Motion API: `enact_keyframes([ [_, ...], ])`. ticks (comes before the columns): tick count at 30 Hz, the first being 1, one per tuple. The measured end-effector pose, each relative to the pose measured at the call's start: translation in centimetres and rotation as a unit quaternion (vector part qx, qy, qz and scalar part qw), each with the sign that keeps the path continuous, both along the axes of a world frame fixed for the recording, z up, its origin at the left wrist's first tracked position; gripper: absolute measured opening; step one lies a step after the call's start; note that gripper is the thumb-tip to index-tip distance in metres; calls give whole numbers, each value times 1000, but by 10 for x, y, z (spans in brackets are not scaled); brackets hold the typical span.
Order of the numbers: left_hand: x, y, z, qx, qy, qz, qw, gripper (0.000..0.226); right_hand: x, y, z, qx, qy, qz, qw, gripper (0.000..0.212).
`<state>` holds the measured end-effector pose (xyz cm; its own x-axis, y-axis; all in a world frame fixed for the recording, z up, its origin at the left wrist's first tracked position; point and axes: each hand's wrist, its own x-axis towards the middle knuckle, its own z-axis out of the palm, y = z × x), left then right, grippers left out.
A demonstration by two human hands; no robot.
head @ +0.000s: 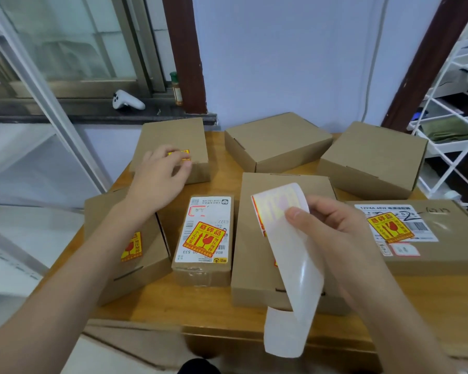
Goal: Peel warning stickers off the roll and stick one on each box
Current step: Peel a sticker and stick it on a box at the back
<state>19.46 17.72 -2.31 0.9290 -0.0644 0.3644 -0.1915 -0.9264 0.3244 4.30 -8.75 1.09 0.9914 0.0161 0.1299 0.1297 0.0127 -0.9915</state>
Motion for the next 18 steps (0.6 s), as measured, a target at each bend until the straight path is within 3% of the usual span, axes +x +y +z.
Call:
enact_keyframes([
  [2, -39, -27, 24, -118, -24, -32, 992, 35, -6, -2, 2, -8, -11, 1, 1000, 27],
  [5, -108, -63, 48, -261, 37, -92, 960, 52, -16, -4, 5, -2, -21, 3, 1000, 22],
  [10, -172, -96, 58, -345, 128, -144, 919, 54, -39, -8, 8, -36, -40, 9, 999, 20],
  [15, -199, -111, 54, -429, 143, -161, 877, 35, -69, -19, 12, -46, -46, 44, 997, 23],
  [18, -216, -123, 55, -446, 148, -192, 862, 22, -85, -29, 15, 1, -35, 47, 998, 17],
])
